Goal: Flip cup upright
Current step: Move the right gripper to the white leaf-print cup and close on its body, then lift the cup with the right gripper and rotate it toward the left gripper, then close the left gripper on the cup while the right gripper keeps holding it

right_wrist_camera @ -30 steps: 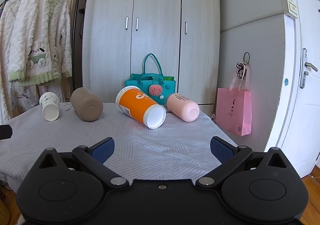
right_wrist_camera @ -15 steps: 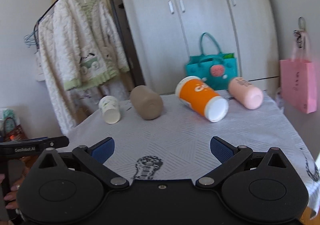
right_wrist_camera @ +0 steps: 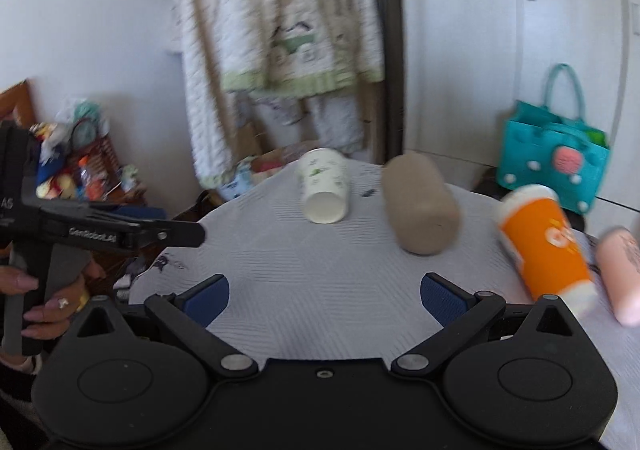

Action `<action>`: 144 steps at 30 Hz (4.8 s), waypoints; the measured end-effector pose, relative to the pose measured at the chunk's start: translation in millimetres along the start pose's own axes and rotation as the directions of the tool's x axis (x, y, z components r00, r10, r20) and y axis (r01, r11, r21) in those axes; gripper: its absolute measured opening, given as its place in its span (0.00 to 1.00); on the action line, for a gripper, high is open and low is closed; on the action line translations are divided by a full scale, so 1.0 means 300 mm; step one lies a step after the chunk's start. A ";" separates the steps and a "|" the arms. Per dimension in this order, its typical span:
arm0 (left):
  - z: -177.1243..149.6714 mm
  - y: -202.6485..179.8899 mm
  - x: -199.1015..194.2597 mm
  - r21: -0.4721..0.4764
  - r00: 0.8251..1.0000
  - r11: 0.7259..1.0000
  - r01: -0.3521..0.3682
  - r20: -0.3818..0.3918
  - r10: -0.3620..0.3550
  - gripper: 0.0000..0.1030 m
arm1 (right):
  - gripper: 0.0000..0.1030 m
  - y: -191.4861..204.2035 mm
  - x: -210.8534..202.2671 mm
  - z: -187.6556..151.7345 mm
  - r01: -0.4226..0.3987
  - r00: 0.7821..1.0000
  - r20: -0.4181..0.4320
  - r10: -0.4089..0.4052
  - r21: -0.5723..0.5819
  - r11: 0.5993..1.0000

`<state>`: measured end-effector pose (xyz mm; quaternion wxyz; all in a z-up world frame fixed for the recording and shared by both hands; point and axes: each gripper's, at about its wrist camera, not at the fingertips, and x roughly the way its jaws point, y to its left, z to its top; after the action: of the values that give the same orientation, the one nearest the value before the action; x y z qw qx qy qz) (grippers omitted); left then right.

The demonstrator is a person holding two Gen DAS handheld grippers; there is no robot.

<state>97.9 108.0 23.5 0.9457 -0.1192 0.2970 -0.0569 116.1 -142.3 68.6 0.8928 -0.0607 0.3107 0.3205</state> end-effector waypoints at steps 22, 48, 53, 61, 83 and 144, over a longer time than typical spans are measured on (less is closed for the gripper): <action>0.121 0.176 0.183 -0.175 1.000 0.984 0.021 0.019 -0.018 1.00 | 0.95 0.079 0.501 0.280 -0.111 0.978 -0.198 0.062 -0.247 0.963; 0.161 0.166 0.294 -0.230 0.990 0.964 0.132 -0.021 -0.140 1.00 | 0.62 0.024 0.607 0.299 -0.083 0.980 -0.194 0.032 -0.257 0.963; 0.142 0.126 0.272 -0.219 0.989 0.967 0.132 -0.039 -0.144 1.00 | 0.61 0.041 0.555 0.274 -0.074 0.978 -0.206 0.018 -0.264 0.962; 0.116 0.066 0.196 -0.164 0.990 0.977 0.133 -0.033 -0.140 1.00 | 0.61 0.051 0.453 0.215 -0.051 0.972 -0.236 -0.005 -0.234 0.971; 0.024 -0.091 0.094 -0.139 0.932 0.940 0.311 -0.146 -0.330 1.00 | 0.61 0.001 0.164 0.028 0.033 0.959 -0.274 -0.080 -0.172 0.985; -0.082 -0.410 0.300 -0.164 0.866 0.893 0.418 -0.225 -0.447 0.61 | 0.68 -0.252 0.064 -0.126 -0.124 0.979 -0.168 0.116 -0.034 0.992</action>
<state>152.7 -31.4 -13.4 0.8542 -0.2259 0.3852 -0.2662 154.3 -203.2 20.2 0.8414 -0.0880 0.3796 0.3745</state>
